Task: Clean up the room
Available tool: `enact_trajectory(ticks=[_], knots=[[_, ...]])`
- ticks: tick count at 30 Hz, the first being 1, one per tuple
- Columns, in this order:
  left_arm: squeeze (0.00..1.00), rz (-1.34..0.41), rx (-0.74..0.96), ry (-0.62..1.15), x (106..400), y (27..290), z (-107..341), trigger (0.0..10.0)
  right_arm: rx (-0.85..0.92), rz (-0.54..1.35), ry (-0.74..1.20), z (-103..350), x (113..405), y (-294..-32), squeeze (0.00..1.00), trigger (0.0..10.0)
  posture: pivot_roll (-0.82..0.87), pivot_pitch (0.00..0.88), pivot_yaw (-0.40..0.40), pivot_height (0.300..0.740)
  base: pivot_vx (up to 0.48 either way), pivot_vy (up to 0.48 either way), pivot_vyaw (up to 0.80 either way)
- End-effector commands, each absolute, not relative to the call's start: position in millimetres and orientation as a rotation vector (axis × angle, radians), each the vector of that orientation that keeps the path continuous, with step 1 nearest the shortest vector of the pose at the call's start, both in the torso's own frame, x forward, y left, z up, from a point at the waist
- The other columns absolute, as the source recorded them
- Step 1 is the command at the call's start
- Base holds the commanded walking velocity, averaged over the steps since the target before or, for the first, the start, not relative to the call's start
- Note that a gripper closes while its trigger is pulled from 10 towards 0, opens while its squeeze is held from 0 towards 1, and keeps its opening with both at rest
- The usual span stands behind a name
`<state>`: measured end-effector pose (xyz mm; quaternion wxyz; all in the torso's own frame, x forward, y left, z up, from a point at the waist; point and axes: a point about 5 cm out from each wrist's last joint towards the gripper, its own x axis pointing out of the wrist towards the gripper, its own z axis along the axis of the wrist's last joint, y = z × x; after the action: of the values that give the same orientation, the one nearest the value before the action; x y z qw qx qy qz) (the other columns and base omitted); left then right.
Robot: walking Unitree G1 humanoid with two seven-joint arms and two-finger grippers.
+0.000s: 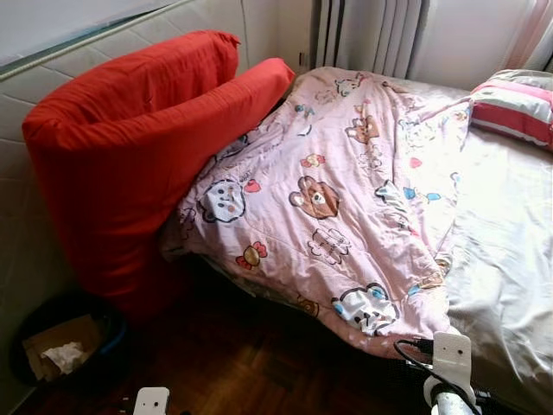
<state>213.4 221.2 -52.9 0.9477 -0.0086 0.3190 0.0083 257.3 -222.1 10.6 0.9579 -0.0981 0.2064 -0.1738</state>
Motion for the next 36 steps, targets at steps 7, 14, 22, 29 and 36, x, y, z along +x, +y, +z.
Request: enact_trajectory(ticks=[7, 14, 22, 29, 36], knots=[[0.0, -0.007, -0.004, 0.718, 202, 217, -62, 10.0, -0.219, -0.344, 0.469, 0, 245, -224, 1.0, 10.0, 0.0, 0.198, 0.026, 0.74, 0.0, 0.0, 0.0], [0.0, -0.007, -0.004, 0.729, 200, 215, -64, 10.0, -0.183, -0.374, 0.354, 16, 252, -223, 1.0, 10.0, 0.0, 0.198, 0.027, 0.74, 0.0, 0.0, 0.0], [0.0, -0.007, -0.005, 0.738, 198, 216, -65, 10.0, -0.083, -0.587, 0.334, 18, 240, -240, 1.0, 10.0, 0.0, 0.198, 0.027, 0.74, 0.0, 0.0, 0.0], [0.0, -0.001, -0.006, 0.744, 197, 217, -65, 10.0, 0.058, -0.696, 0.422, 2, 226, -248, 1.0, 10.0, 0.0, 0.198, 0.026, 0.74, 0.0, 0.0, 0.0], [0.0, 0.0, -0.006, 0.753, 196, 216, -66, 10.0, 0.113, -0.498, 0.468, -9, 235, -227, 0.35, 10.0, 0.0, 0.195, 0.027, 0.74, 0.0, 0.0, 0.0]])
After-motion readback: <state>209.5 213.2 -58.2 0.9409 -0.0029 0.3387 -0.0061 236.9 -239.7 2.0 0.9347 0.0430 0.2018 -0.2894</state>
